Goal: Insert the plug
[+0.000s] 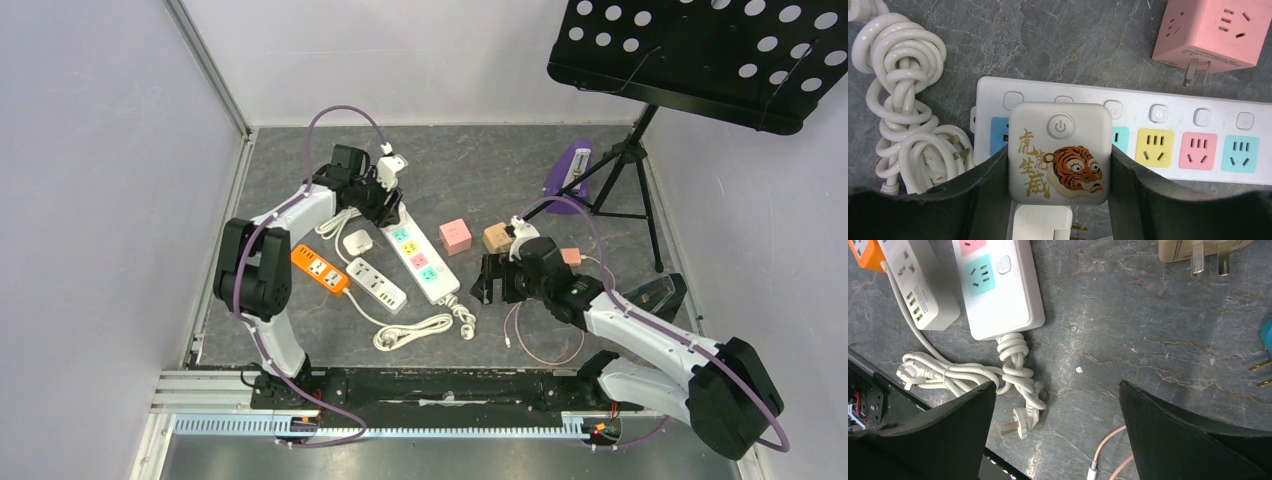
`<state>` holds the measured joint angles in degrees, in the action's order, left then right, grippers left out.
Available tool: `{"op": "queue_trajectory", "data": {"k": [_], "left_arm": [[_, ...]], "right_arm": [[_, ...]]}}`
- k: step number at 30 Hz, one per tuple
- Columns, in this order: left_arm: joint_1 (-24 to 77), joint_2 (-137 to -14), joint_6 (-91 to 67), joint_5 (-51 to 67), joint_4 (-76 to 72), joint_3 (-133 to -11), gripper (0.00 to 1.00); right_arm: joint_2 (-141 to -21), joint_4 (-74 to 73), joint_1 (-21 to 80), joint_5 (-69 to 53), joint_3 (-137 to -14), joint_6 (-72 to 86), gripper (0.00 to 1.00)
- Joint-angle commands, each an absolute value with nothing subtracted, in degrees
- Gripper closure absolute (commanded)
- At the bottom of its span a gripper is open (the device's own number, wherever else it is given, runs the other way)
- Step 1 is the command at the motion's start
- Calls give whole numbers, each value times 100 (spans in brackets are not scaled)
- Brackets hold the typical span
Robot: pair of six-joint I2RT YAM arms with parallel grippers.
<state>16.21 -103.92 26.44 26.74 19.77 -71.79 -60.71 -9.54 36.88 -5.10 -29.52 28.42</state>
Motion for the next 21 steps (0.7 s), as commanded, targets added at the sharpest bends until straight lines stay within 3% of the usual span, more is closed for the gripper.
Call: {"op": "queue_trajectory", "data": {"k": [1, 12, 21], "left_arm": [[1622, -11014, 2166, 2649, 2786, -7093, 98], [1603, -10929, 1804, 2220, 2382, -6633, 98], [1630, -9891, 962, 2020, 1789, -6165, 98]], "right_arm": [[-5912, -746, 3683, -488, -2979, 2827, 5], [-5731, -800, 3683, -377, -3006, 2778, 4], [-5741, -762, 3683, -384, -3033, 2730, 3]]}}
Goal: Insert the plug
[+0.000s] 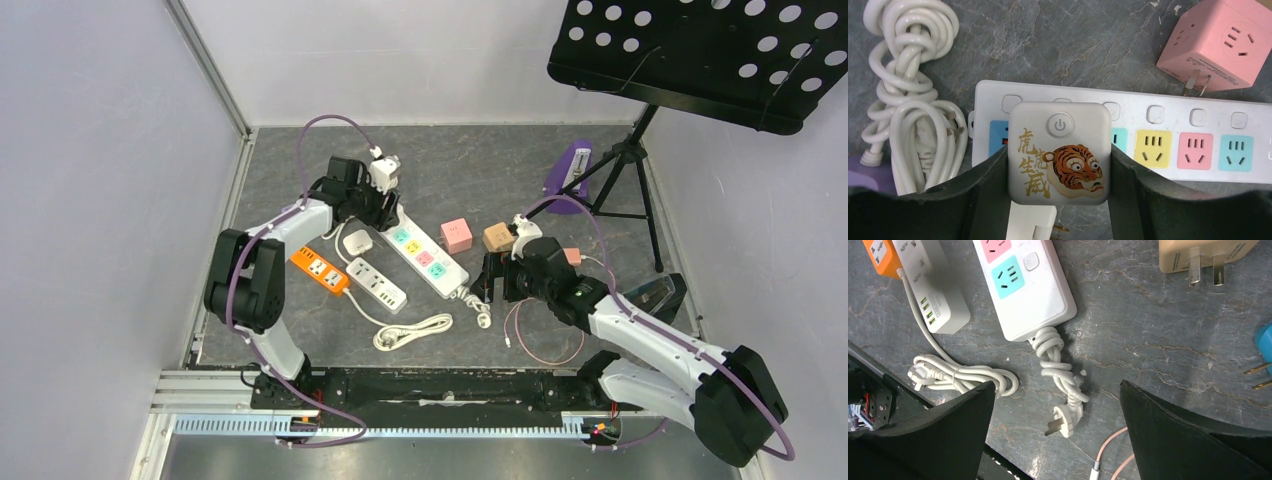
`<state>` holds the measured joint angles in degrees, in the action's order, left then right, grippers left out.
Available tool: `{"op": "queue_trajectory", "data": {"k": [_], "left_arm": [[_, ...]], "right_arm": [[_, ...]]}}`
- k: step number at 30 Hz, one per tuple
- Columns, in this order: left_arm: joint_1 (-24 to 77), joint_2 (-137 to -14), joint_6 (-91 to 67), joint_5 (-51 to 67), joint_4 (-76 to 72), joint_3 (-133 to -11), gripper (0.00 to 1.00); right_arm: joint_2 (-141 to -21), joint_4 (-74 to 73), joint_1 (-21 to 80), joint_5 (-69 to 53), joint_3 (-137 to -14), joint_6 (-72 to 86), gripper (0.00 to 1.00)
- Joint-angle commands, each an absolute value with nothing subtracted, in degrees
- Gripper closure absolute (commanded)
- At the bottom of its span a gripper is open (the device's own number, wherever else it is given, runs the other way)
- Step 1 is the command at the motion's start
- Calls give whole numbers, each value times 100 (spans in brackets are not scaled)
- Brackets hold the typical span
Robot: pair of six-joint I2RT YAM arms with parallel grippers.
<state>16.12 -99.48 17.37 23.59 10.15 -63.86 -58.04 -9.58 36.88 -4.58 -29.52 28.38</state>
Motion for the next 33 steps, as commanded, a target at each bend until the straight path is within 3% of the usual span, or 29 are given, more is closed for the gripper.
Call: {"op": "queue_trajectory", "data": {"k": [1, 17, 24, 33], "left_arm": [[1662, -9828, 779, 2063, 1753, -6165, 98], [3133, -9127, -1458, 31, 625, -4622, 98], [3521, -8819, -1661, -355, -332, -3881, 98], [3762, -9259, -2212, -662, -163, -3810, 98]], "right_arm": [[-5769, -738, 3682, -386, -3052, 2714, 3], [-6357, -46, 3680, -70, -3035, 2096, 2], [-6953, 548, 3704, 543, -2945, 1942, 11], [-7519, 805, 3758, 1148, -2992, 1897, 14]]}}
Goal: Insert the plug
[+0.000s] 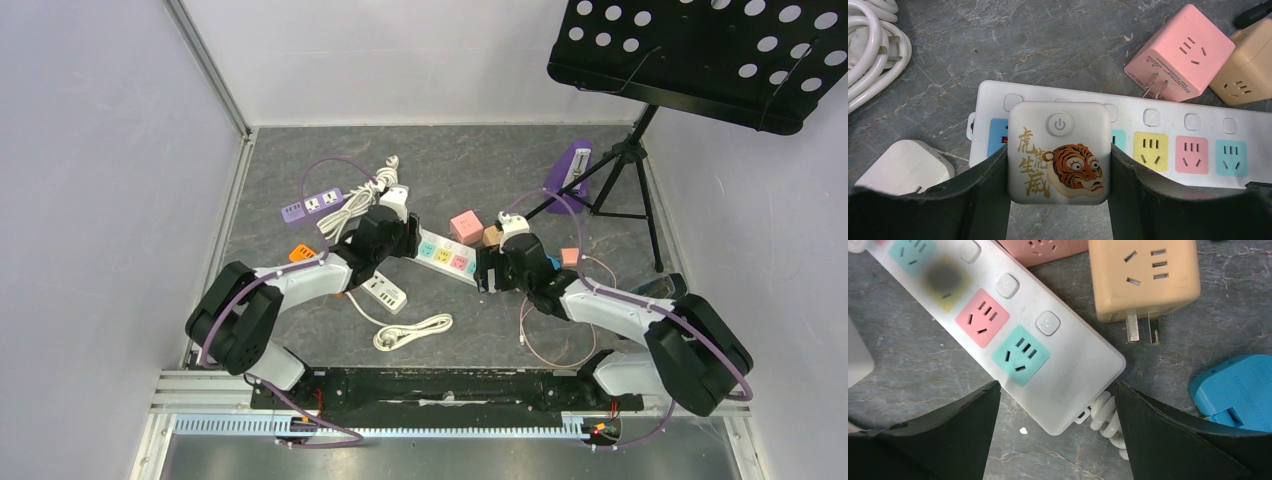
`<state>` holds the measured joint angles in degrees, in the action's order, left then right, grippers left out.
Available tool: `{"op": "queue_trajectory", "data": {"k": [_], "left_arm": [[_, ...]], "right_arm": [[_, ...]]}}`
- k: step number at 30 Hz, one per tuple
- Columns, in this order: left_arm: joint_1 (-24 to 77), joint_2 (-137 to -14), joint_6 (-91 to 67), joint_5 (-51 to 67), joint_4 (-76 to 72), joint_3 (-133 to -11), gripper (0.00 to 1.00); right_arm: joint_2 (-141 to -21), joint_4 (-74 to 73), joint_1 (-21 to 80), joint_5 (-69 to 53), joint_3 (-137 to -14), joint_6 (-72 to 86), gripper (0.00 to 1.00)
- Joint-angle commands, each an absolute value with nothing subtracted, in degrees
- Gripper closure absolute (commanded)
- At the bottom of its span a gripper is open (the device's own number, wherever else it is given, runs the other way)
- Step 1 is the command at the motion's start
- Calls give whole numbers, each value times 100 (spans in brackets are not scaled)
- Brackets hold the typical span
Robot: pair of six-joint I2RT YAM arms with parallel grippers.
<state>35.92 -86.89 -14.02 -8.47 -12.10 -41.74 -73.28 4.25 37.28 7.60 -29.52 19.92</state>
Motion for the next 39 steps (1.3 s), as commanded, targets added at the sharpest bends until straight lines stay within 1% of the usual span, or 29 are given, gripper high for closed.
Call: {"op": "queue_trajectory", "data": {"k": [1, 5, 9, 16, 21, 25, 30, 35, 39], "left_arm": [[3766, -9313, -2265, -730, -67, -3835, 98], [3802, -9549, -2384, -983, 381, -4027, 98], [3981, -9930, -2325, -1494, 1082, -4511, 98], [4134, -10148, -2457, -1749, 1005, -4406, 98], [4472, -10687, -2376, -2380, 1735, -5043, 98], [4465, -10673, -2705, -2001, 1240, -4656, 98], [4439, -10607, -3336, -1310, 101, -3827, 98], [4438, -10389, -3423, -1482, -621, -3311, 98], [4455, -10297, -3255, -1686, -923, -3138, 98]], "right_arm": [[-7598, 826, 3762, 1138, -2980, 1906, 15], [-7831, 817, 3787, 1158, -2958, 1986, 16], [-7959, 785, 3797, 1219, -2965, 2109, 17], [-7997, 730, 3792, 1249, -3014, 2268, 17], [-8044, 584, 3797, 1253, -3060, 2369, 17], [-7936, 580, 3797, 1235, -2998, 2451, 17], [-7784, 562, 3797, 1192, -2980, 2502, 17], [-7682, 525, 3801, 1192, -2954, 2522, 17], [-7646, 518, 3797, 1153, -2936, 2597, 17]]}}
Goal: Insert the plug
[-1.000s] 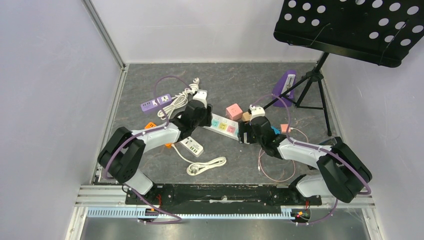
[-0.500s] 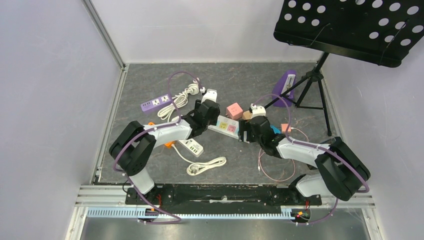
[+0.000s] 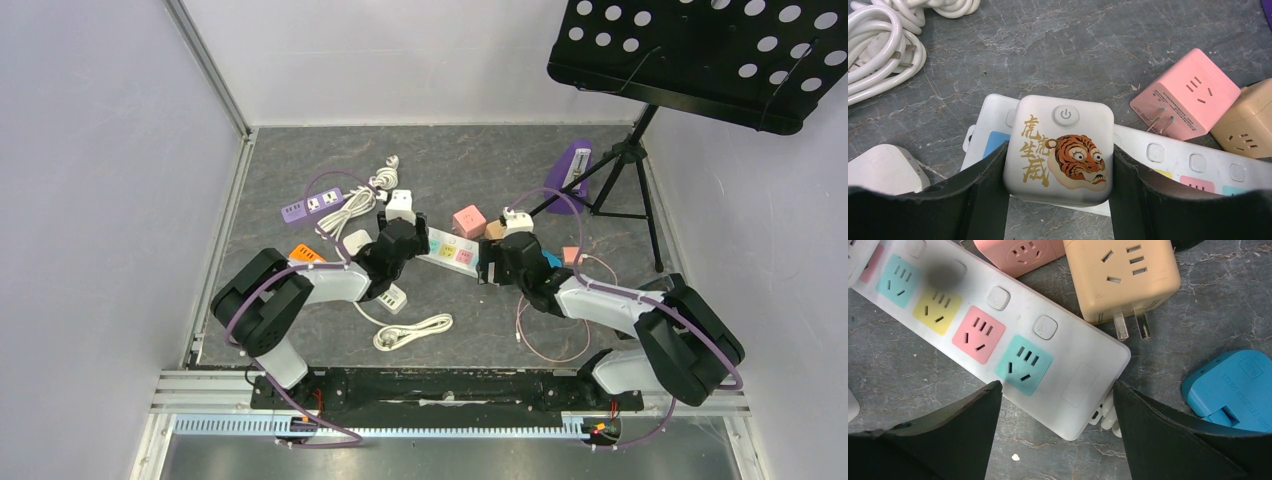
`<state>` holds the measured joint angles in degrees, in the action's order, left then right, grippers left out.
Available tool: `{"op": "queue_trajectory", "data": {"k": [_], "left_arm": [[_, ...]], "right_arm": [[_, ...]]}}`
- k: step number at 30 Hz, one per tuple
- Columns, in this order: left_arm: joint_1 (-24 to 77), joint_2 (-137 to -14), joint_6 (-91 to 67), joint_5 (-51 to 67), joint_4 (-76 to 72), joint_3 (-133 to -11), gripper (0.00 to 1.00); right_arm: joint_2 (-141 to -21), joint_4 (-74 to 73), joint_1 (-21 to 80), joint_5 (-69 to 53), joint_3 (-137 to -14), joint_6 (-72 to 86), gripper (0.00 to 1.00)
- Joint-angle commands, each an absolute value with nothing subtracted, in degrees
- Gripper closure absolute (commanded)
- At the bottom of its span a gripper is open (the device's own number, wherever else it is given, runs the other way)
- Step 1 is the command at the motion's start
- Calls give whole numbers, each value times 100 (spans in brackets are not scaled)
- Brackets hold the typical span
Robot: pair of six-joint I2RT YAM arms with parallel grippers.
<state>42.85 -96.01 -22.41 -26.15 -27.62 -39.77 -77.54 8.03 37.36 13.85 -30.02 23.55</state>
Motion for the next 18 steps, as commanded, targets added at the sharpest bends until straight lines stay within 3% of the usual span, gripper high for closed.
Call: {"op": "queue_trajectory", "data": {"k": [1, 4, 15, 18], "left_arm": [[4480, -10277, -3202, -1764, -979, -3101, 98], [4509, -10182, -3107, -1962, -966, -3085, 96], [4509, -9176, -2668, -1852, 449, -4416, 24], [4511, -9166, -2571, -1899, 802, -4766, 22]], "right_arm": [[-7625, 520, 3802, 1145, -2927, 2618, 17], [-7587, 522, 3800, 1138, -2925, 2637, 16], [-7499, 146, 3801, 1179, -3294, 2687, 13], [-7557, 32, 3804, 1144, -3464, 2699, 11]]}}
